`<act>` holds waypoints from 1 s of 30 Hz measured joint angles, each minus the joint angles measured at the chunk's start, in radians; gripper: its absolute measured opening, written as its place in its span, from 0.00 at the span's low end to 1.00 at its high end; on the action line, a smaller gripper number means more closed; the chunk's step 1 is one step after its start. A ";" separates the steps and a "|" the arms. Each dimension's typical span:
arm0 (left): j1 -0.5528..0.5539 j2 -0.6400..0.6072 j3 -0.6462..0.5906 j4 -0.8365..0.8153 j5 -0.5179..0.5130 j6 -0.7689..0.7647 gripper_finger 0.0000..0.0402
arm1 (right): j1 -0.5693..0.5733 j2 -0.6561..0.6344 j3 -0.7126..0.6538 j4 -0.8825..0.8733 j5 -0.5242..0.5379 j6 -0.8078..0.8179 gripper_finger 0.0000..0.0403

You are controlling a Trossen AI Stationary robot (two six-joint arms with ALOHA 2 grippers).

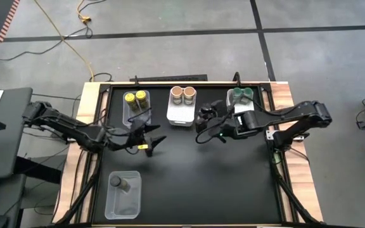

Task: Sort spices by type
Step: Put the black spice bottle into the bottom transparent bin

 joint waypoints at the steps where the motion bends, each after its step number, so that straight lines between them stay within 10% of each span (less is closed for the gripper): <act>1: -0.003 0.023 0.037 -0.038 -0.033 0.016 0.74 | 0.000 0.016 0.000 0.005 0.000 0.006 0.54; 16: -0.010 0.510 0.411 -0.200 -0.257 0.138 0.74 | 0.039 0.041 0.000 0.160 -0.008 -0.086 0.54; 30: -0.011 0.635 0.520 -0.195 -0.229 0.173 0.73 | 0.062 0.041 0.000 0.159 -0.009 -0.119 0.54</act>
